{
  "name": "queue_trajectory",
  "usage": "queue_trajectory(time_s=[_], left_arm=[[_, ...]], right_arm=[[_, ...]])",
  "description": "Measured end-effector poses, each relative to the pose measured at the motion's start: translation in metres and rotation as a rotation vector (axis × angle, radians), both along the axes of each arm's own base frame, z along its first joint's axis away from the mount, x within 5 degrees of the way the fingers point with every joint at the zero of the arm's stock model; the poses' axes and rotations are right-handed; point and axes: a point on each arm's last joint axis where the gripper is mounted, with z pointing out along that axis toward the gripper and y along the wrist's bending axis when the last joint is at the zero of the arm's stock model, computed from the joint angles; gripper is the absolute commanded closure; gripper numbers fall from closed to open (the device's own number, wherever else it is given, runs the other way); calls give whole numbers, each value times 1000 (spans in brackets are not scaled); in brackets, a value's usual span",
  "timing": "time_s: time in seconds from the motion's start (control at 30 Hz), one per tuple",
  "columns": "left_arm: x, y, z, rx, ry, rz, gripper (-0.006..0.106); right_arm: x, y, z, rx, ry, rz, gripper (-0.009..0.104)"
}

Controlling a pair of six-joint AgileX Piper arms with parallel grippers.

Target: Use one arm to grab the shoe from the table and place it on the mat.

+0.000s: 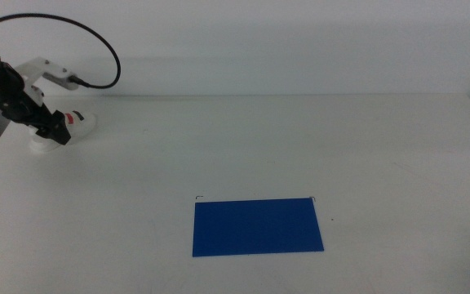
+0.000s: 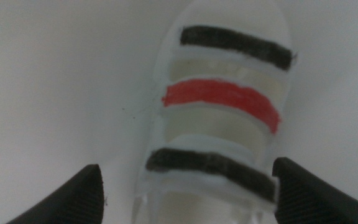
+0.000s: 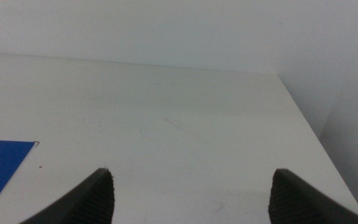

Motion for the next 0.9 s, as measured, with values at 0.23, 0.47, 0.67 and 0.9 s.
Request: queue_trajectory(time_s=[0.23, 0.47, 0.67, 0.9], left_arm=[[2, 1, -7, 1, -1, 2, 35], [0, 0, -7, -3, 20, -7, 100], [-11, -5, 21, -9, 51, -34, 102], [-30, -23, 77, -13, -4, -6, 102]], right_arm=[[0, 0, 0, 0, 0, 0, 31], [0, 0, 0, 0, 0, 0, 31], [0, 0, 0, 0, 0, 0, 31], [0, 0, 0, 0, 0, 0, 31]])
